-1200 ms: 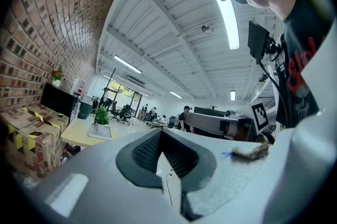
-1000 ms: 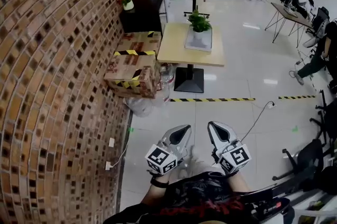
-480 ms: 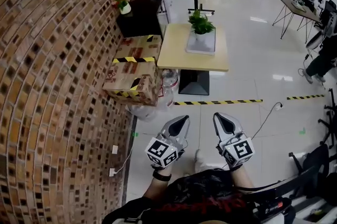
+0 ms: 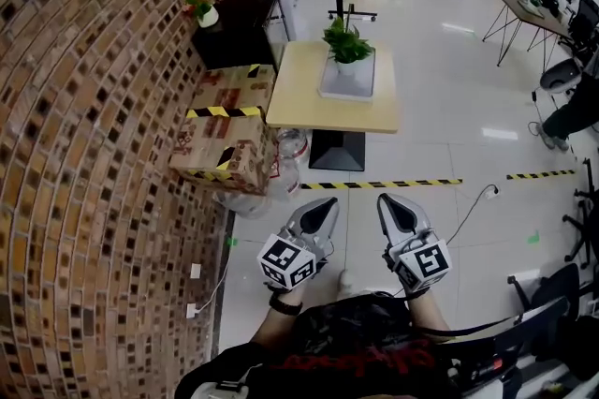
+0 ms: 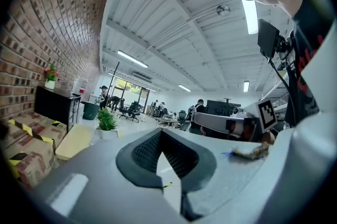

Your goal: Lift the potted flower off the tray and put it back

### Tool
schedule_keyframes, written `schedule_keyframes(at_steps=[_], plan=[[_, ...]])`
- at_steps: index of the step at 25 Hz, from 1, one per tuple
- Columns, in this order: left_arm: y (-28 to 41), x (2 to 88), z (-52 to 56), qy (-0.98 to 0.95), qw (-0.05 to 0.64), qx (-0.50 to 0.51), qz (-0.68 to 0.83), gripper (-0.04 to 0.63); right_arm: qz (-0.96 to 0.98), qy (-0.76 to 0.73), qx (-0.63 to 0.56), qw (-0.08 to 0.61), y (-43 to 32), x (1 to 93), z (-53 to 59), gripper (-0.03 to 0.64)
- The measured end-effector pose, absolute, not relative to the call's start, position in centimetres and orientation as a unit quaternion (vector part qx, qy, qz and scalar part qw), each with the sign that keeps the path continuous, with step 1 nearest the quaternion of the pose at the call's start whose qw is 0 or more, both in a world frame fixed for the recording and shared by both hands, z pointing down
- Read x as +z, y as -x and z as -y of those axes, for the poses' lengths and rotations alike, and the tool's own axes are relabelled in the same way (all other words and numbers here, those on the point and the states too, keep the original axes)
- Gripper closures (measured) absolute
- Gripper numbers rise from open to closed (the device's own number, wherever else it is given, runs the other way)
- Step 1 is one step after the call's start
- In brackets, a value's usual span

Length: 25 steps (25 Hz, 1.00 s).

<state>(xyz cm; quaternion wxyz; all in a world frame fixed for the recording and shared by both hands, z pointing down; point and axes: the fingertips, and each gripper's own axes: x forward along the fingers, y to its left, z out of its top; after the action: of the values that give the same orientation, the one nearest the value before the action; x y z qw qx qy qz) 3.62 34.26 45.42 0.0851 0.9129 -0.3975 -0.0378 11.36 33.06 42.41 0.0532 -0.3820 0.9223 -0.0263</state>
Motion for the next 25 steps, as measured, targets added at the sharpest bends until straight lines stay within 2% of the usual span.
schedule_keyframes(at_steps=[7, 25], plan=[[-5.9, 45.7, -32.0, -0.91, 0.094, -0.028, 0.403, 0.595, -0.926, 0.37, -0.039, 0.057, -13.0, 42.2, -30.7, 0.614], [-4.6, 46.7, -28.8, -0.9, 0.114, -0.026, 0.419, 0.595, -0.932, 0.353, -0.061, 0.052, -11.2, 43.7, -26.7, 0.614]])
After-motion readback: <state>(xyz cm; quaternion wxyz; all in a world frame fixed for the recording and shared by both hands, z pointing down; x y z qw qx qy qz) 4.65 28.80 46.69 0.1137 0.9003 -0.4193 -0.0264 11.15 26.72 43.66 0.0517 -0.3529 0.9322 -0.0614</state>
